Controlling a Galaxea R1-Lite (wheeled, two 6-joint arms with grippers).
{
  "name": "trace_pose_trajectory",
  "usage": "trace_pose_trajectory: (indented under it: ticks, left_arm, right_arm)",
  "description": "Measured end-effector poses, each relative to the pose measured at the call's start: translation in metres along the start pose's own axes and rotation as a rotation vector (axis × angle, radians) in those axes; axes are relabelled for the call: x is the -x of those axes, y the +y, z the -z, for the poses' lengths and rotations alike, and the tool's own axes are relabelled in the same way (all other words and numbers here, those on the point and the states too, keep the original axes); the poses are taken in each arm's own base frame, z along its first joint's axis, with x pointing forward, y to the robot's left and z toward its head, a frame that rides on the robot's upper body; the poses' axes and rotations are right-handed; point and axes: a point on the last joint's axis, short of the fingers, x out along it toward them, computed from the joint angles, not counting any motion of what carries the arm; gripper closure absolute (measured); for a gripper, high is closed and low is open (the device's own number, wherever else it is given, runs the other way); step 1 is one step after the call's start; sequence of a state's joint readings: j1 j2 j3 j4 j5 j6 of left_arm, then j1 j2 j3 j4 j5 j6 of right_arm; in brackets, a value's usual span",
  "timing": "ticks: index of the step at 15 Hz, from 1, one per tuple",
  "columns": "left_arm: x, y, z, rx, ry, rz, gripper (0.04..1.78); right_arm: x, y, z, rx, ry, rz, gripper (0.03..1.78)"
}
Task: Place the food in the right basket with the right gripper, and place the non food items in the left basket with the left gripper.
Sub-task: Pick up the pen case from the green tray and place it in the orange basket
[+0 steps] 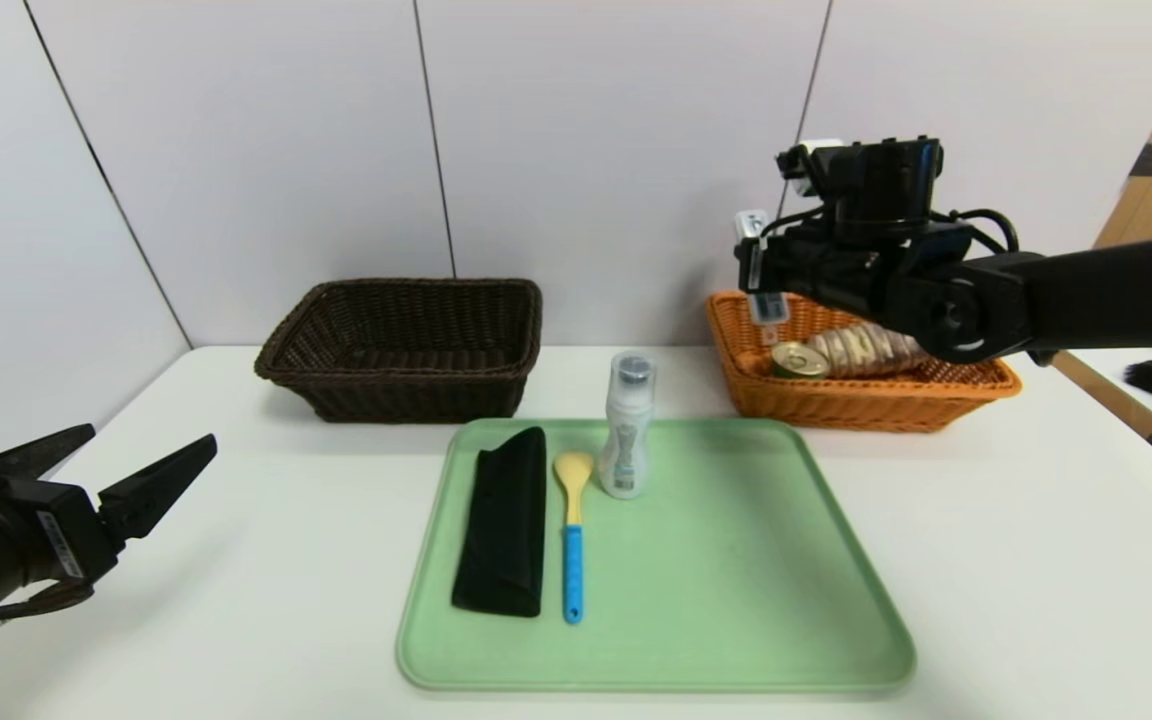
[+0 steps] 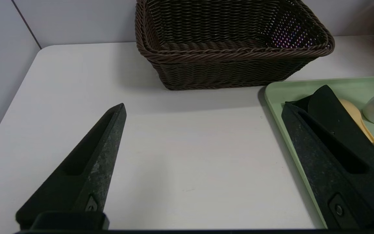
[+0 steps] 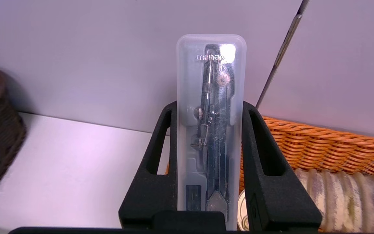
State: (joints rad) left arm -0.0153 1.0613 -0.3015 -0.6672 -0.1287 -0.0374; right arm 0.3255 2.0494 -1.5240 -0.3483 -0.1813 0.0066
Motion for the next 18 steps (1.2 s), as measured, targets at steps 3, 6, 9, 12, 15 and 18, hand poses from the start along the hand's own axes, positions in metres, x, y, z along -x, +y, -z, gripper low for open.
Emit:
trace_pose_trajectory:
  ticks: [3,6,9,12,15,18]
  left_arm:
    - [-0.001,0.0,0.001,0.001,0.005,-0.001,0.13]
    - [-0.001,0.0,0.001,0.001,0.005,-0.001,0.13]
    - [-0.001,0.0,0.0,0.0,0.005,-0.001,0.13]
    - [-0.001,0.0,0.0,0.0,0.005,-0.001,0.13]
    - [-0.001,0.0,0.0,-0.002,0.004,-0.001,0.13]
    - [-0.001,0.0,0.0,-0.002,0.002,0.0,0.13]
  right_arm:
    - [-0.024,-0.011,0.021,0.013,0.044,0.033,1.26]
    - [-0.041,-0.019,0.04,0.028,0.057,0.056,1.26]
    - [-0.048,-0.02,0.049,0.029,0.07,0.06,1.26]
    - [-0.05,-0.021,0.053,0.029,0.077,0.072,0.97]
    - [-0.05,-0.021,0.052,0.027,0.075,0.074,0.69]
    - [-0.045,-0.021,0.045,0.027,0.06,0.075,0.5]
